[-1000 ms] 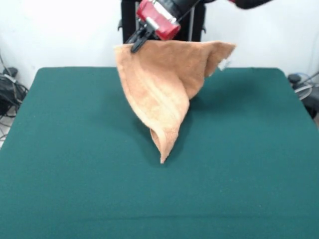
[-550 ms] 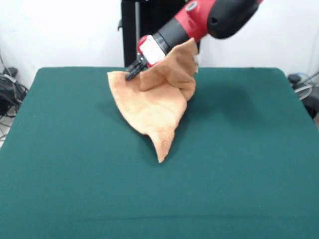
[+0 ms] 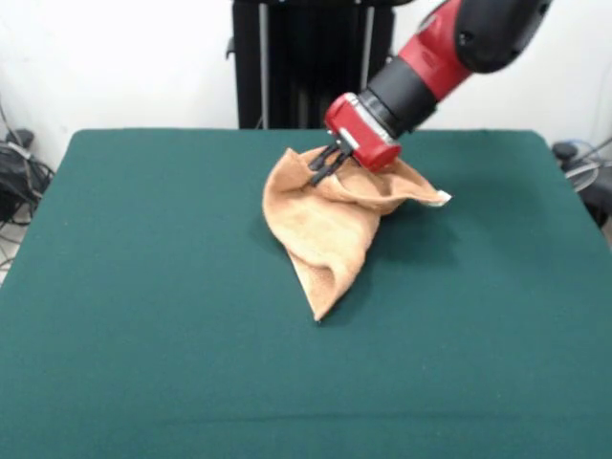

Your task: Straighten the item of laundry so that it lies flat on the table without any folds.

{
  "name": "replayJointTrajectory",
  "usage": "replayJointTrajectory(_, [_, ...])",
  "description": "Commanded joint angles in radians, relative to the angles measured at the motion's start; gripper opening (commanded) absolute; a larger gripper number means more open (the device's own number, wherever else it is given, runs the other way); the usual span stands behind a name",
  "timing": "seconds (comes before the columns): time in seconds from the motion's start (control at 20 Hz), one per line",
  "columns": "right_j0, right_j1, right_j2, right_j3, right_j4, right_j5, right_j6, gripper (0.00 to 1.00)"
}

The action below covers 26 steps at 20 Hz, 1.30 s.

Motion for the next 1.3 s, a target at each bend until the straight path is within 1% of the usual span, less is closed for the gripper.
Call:
replayJointTrajectory(0.05, [0.0,-0.042,0.192,-0.117,0.111,0.004,-0.09,0.0])
replayJointTrajectory(0.5, [-0.004,-0.056,0.195,-0.105,0.123,-0.004,-0.106,0.0])
replayJointTrajectory(0.9, [-0.018,-0.086,0.208,-0.086,0.123,0.006,-0.13,0.0])
replayJointTrajectory(1.3, [-0.018,-0.091,0.205,-0.083,0.119,-0.02,-0.109,0.0])
